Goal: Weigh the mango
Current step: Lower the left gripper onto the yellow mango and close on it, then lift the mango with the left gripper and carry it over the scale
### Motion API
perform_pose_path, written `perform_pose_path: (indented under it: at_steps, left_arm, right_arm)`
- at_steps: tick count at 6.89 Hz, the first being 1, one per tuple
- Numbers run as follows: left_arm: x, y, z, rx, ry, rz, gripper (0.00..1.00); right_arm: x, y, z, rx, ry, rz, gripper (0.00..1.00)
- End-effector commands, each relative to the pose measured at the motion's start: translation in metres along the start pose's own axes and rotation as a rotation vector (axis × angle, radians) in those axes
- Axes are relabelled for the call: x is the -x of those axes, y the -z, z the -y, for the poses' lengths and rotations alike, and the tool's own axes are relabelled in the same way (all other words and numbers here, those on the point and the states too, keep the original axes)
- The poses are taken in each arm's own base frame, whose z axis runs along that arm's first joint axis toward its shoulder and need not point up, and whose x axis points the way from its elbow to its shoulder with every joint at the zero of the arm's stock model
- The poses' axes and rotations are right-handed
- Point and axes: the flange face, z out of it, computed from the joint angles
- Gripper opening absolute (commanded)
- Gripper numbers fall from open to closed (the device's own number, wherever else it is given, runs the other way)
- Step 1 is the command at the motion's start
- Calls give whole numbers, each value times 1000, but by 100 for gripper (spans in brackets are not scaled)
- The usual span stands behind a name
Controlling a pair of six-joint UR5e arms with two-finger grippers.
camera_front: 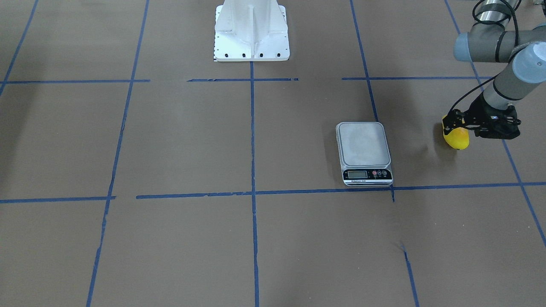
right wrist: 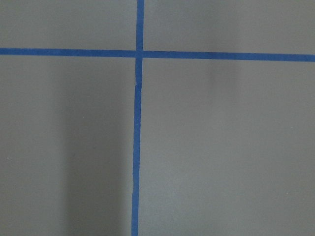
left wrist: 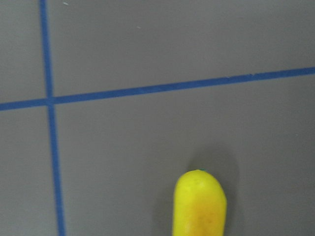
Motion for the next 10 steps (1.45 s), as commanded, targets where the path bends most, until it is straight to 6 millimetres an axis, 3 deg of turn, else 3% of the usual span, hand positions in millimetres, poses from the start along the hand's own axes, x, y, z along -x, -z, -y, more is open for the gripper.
perform_pose_path:
  at_steps: [1,2,3,4,5,7,8,9,10]
  left_arm:
    - [-4,-28,-11,46,-18,7,100]
    - [-6,-29,-11,37,-30,-4,34]
    - [-16,-16,-10,26,-43,-24,0]
    - [-38,8,-9,28,-64,-96,0]
    - [-72,37,-4,28,-84,-167,0]
    - [-173,80,69,-7,72,-229,0]
    - [-215,91,86,17,128,-230,0]
    - [-239,74,79,53,130,-224,0]
    - [-244,42,73,101,126,-201,0]
  right_arm:
    - [0,0,0,0,0,0,100]
    - [0,0,0,0,0,0,100]
    - [0,0,0,0,0,0,100]
    - [0,0,0,0,0,0,100]
    - [0,0,0,0,0,0,100]
    - [0,0,0,0,0,0,100]
    - [0,0,0,0,0,0,100]
    - [0,0,0,0,0,0,100]
    - [0,0,0,0,0,0,100]
